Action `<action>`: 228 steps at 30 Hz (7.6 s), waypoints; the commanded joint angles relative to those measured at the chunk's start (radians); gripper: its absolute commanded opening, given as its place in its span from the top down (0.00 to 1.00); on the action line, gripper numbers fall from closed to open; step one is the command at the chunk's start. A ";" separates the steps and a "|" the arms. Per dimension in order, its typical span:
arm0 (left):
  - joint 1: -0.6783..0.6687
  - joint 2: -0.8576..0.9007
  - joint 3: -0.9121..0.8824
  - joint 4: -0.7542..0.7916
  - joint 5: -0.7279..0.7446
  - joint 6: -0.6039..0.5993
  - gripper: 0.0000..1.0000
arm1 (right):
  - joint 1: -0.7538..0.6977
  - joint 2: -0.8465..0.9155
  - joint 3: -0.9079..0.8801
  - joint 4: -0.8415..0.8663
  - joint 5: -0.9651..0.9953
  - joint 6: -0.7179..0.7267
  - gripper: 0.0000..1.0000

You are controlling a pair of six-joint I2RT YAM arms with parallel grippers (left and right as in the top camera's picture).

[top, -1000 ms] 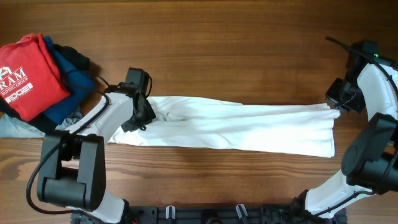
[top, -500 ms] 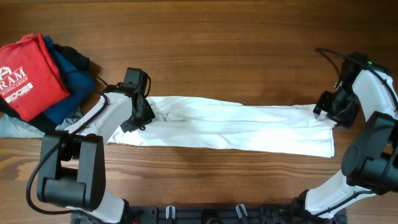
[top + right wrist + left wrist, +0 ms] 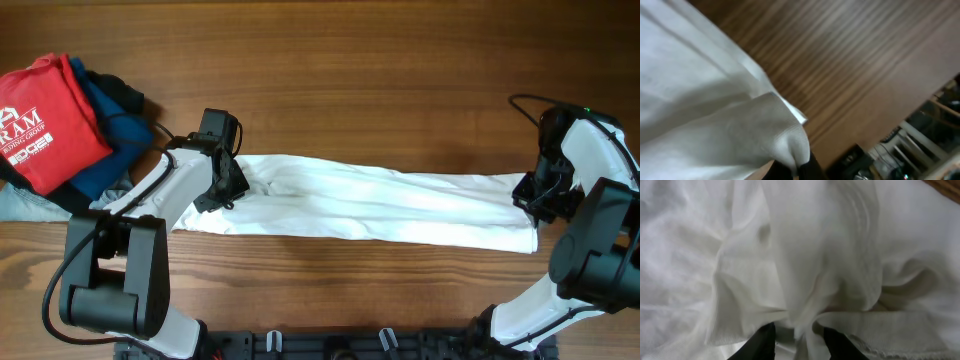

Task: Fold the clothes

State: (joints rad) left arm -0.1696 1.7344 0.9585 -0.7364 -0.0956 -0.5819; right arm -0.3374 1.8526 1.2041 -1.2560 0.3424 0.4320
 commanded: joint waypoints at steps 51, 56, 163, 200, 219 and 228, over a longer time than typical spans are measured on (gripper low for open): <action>0.019 -0.083 0.085 -0.095 0.107 0.001 0.61 | -0.017 -0.035 0.311 -0.002 -0.342 -0.218 0.96; 0.019 -0.083 0.085 -0.154 0.127 0.002 0.61 | 0.097 -0.035 0.311 0.002 -0.332 -0.140 0.96; 0.048 0.099 0.082 -0.025 0.406 0.422 0.96 | 0.663 -0.194 0.125 0.193 -0.462 -0.271 0.50; -0.496 0.023 0.508 -0.304 0.179 0.180 0.68 | 0.356 -0.194 0.123 0.163 -0.342 -0.230 0.50; -0.114 0.312 0.507 0.025 0.200 0.264 0.48 | 0.815 -0.073 0.022 0.354 -0.924 -0.255 0.50; -0.114 0.360 0.498 -0.413 0.199 0.262 0.55 | 0.840 0.010 -0.074 0.494 -0.513 -0.085 0.48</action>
State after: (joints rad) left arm -0.2813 2.0846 1.4570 -1.0039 0.0948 -0.3309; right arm 0.5091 1.8400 1.1362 -0.7883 -0.3656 0.2779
